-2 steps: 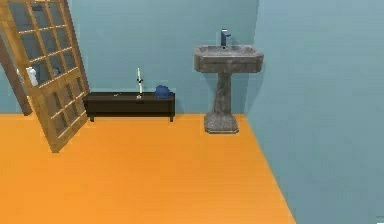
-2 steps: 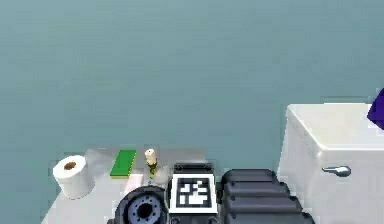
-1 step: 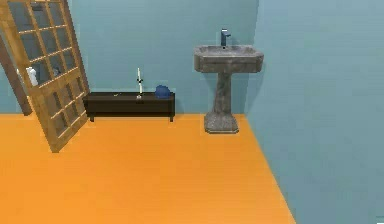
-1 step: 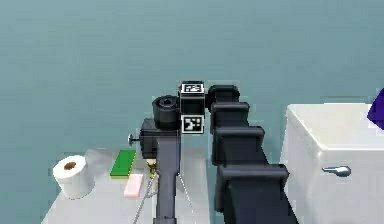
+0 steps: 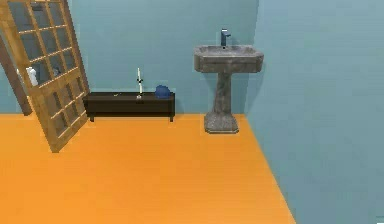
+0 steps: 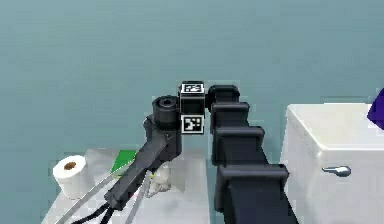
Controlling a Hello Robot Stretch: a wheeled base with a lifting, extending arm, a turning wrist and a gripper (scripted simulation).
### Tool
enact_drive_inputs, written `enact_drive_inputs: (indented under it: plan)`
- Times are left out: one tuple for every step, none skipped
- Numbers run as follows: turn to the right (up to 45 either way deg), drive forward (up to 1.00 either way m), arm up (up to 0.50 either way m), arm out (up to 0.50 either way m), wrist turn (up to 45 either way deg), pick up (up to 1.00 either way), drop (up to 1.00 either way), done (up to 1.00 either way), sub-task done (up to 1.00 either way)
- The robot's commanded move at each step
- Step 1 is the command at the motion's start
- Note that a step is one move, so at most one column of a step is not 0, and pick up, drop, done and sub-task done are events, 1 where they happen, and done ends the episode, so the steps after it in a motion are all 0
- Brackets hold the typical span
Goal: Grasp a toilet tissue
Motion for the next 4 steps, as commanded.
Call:
enact_drive_inputs:
  plan:
    - [0.0,0.0,0.0,0.0,45.0,0.0,0.0,0.0,0.0]
    - [0.0,0.0,0.0,0.0,45.0,0.0,0.0,0.0,0.0]
    - [0.0,0.0,0.0,0.0,15.0,0.0,0.0,0.0,0.0]
    - [0.0,0.0,-0.26,0.0,0.0,0.0,0.0,0.0,0.0]
